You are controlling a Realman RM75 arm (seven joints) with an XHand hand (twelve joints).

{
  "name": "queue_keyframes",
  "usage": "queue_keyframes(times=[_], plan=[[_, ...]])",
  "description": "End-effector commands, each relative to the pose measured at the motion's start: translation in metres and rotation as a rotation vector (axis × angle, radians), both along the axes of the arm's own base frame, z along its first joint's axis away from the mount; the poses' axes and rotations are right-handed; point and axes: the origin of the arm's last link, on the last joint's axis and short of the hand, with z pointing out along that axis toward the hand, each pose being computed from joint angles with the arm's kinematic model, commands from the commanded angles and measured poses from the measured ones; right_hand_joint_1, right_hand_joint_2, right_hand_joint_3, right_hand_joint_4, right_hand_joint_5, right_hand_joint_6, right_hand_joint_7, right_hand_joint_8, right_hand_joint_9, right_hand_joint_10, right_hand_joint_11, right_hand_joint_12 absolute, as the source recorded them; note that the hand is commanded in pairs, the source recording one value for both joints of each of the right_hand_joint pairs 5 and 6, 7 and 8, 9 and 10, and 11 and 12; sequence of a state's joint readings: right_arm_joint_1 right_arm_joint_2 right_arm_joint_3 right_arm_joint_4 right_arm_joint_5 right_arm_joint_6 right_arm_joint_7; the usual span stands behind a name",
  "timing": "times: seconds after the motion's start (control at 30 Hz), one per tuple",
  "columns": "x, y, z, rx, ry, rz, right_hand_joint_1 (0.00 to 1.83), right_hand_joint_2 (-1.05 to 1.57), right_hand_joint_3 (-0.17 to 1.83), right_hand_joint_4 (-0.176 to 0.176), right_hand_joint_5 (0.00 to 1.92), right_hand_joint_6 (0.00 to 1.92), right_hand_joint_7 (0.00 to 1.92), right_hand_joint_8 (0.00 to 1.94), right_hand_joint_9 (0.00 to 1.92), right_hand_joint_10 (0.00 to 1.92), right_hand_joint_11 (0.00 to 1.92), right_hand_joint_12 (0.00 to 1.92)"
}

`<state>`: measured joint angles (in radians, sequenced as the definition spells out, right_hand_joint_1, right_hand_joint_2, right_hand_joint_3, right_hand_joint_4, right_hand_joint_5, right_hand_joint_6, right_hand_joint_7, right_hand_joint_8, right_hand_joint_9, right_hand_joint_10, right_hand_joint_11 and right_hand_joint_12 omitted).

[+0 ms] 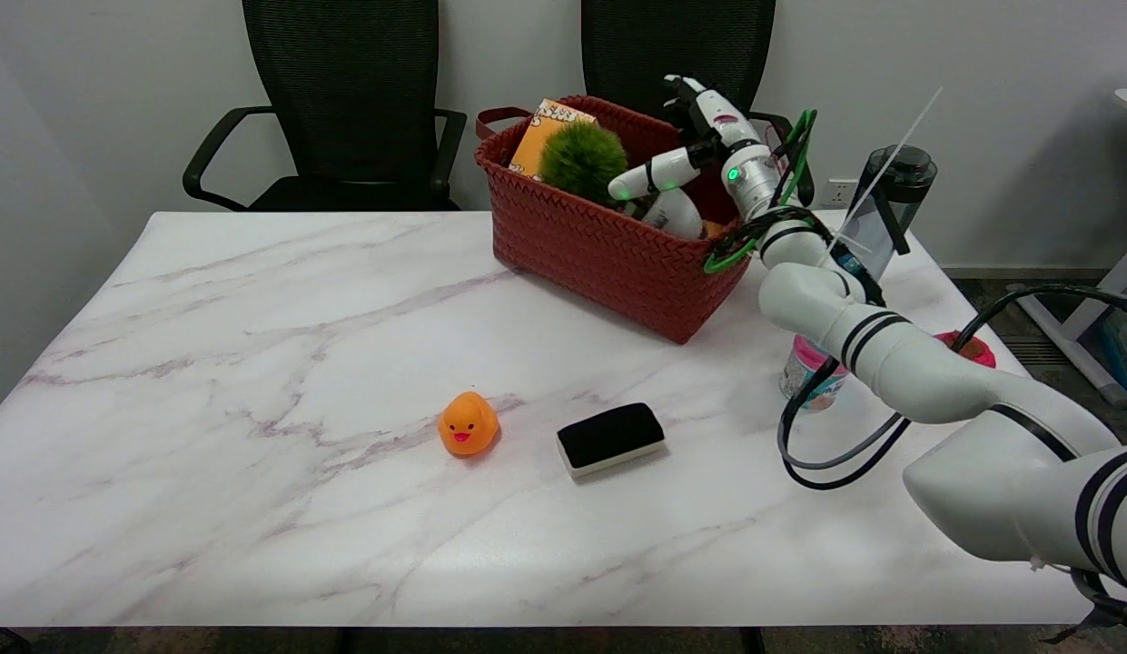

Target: Place the potted plant into the brown storage basket.

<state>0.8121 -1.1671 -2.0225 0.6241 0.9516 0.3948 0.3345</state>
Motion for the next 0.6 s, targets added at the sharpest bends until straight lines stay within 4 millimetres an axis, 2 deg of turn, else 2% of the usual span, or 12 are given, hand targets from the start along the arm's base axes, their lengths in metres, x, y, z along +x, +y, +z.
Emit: queue_keyframes(times=[0.03,0.33,0.6], plan=[[-0.004,0.015,0.014,0.020,0.013,-0.051,1.01,0.21,-0.17,0.000,0.11,0.11,0.38,0.38,0.40,0.40,0.43,0.43],[0.006,0.020,0.014,0.020,0.015,-0.008,0.99,0.23,-0.17,0.000,0.05,0.05,0.39,0.39,0.38,0.38,0.40,0.40],[0.034,0.042,0.023,0.009,-0.130,0.153,0.93,0.29,-0.17,0.000,0.06,0.06,0.35,0.35,0.34,0.34,0.38,0.38]])
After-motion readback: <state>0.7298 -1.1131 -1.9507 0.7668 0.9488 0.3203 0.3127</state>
